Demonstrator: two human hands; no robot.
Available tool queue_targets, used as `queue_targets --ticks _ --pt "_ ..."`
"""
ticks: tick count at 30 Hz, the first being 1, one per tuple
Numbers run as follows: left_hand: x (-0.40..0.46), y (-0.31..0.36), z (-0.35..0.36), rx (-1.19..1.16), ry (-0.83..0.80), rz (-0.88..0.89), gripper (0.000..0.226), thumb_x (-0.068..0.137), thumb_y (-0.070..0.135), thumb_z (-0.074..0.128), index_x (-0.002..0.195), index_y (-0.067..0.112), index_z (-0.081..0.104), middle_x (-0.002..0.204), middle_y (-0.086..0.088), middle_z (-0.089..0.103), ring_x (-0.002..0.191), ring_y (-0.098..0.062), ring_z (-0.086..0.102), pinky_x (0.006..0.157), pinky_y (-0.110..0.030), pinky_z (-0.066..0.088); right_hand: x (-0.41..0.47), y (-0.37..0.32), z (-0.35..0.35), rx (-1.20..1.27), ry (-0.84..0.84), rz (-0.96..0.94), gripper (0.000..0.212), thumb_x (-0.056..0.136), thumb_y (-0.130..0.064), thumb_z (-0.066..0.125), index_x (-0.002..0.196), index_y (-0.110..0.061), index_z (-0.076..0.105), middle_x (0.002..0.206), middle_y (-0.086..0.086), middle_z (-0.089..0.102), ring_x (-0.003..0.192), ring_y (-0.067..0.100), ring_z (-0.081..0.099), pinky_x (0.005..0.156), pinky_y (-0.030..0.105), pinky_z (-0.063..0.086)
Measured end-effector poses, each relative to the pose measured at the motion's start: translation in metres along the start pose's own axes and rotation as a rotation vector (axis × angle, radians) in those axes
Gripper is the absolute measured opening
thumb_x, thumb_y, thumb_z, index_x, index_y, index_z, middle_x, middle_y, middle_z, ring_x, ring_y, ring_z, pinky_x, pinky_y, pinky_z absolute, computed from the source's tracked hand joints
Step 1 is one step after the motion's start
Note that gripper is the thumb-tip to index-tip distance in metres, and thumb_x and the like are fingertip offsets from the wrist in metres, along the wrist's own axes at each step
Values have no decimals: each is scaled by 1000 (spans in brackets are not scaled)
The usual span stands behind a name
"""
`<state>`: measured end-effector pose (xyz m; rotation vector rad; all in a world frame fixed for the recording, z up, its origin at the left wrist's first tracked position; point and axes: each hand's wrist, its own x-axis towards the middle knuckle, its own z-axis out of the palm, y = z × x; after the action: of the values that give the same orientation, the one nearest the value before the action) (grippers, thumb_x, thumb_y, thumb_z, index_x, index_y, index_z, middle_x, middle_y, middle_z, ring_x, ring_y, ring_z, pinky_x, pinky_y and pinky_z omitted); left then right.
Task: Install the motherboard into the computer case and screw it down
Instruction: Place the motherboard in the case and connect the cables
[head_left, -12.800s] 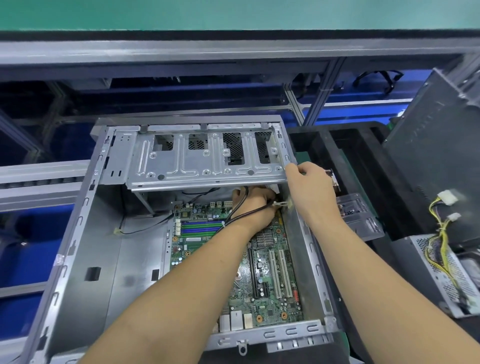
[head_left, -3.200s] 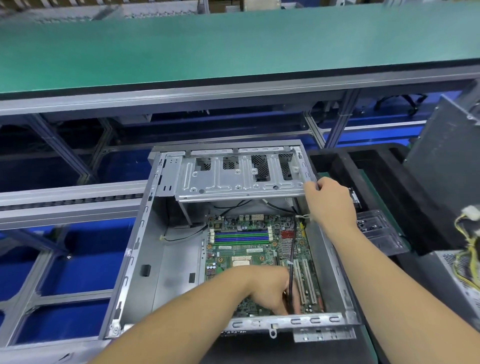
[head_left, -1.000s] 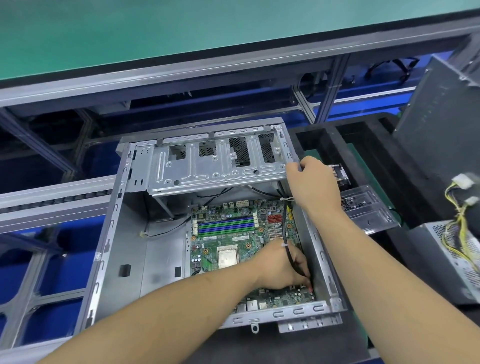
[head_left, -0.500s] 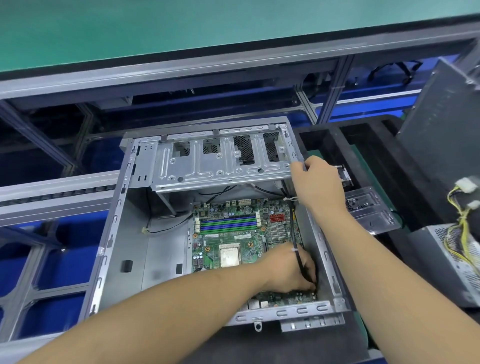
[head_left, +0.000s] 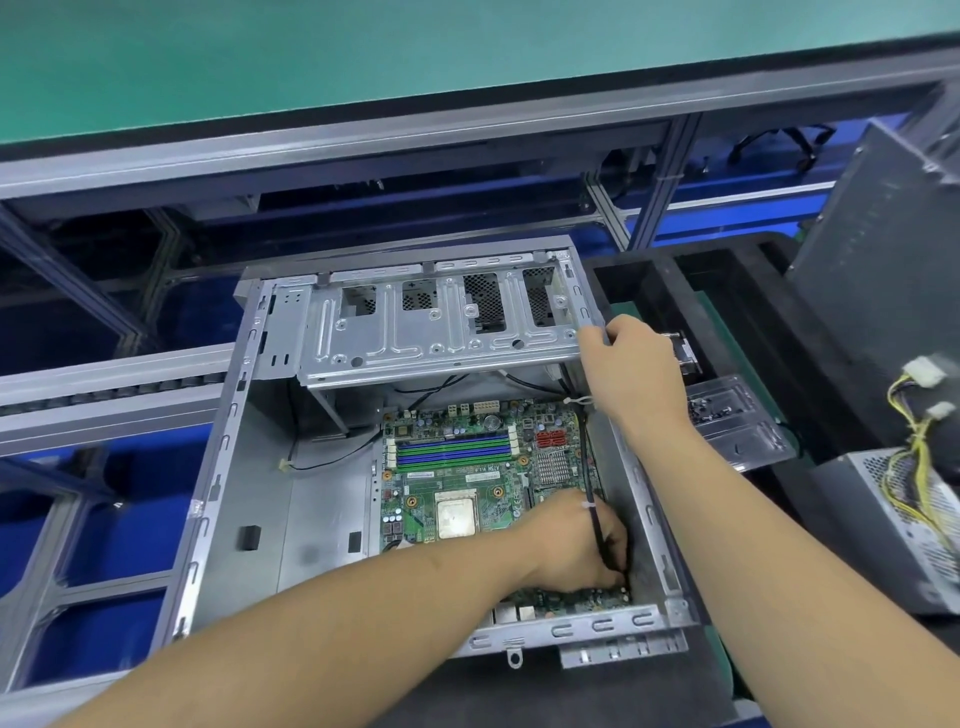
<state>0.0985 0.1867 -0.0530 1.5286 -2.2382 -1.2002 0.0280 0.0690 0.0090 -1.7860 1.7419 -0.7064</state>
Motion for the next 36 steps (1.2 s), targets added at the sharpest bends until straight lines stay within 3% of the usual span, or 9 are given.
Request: queue_targets --ticks 6,11,17,20,22,26,30,33,36 --pt "1 7 1 87 33 11 6 82 17 73 77 14 71 86 -2 70 86 -23 63 79 -26 49 0 0 0 3 1 -4 32 97 -32 45 69 -18 39 65 0 46 55 18 40 51 30 30" --pt "1 8 3 95 21 14 32 83 15 71 61 26 50 70 3 56 78 -25 60 78 -30 51 0 1 0 5 -3 -10 32 98 -31 45 69 -18 38 66 1 46 57 19 40 52 30 30" --pt "1 10 5 73 41 -12 10 83 14 72 75 12 68 86 -8 69 85 -27 63 76 -21 40 1 1 0 9 -8 -7 31 97 -30 45 71 -15 40 67 3 47 58 21 41 53 31 33" --pt "3 8 8 106 40 4 5 83 12 70 79 9 70 78 -5 66 81 -24 57 76 -21 38 1 2 1 5 -12 -5 30 97 -30 44 71 -15 40 68 3 47 60 21 42 54 32 33" --pt "5 7 10 141 37 17 7 83 12 68 76 13 68 75 -3 64 77 -22 54 76 -21 40 1 2 1 3 -14 -5 30 98 -30 44 72 -16 40 69 3 48 61 22 43 55 32 33" --pt "10 3 15 176 33 31 35 80 10 66 57 24 43 60 4 50 65 -19 46 74 -23 42 1 2 1 1 -19 -6 30 98 -30 44 71 -17 40 68 2 48 60 21 44 55 32 33" --pt "13 4 14 142 -16 -13 4 78 15 70 74 15 69 78 0 69 81 -21 64 83 -30 54 2 1 1 -1 -16 1 29 97 -30 44 71 -17 39 69 2 48 60 21 43 54 32 31" --pt "13 3 13 120 3 -11 31 78 12 70 58 24 50 62 3 54 70 -19 56 76 -28 52 1 2 2 0 -14 4 29 96 -31 44 71 -16 40 69 3 48 60 21 42 55 32 33" --pt "12 5 8 104 -31 -34 23 81 16 74 64 20 59 68 0 60 71 -14 53 74 -22 48 1 0 1 -6 -13 -1 30 96 -30 44 71 -15 40 68 3 48 58 20 41 54 31 33"
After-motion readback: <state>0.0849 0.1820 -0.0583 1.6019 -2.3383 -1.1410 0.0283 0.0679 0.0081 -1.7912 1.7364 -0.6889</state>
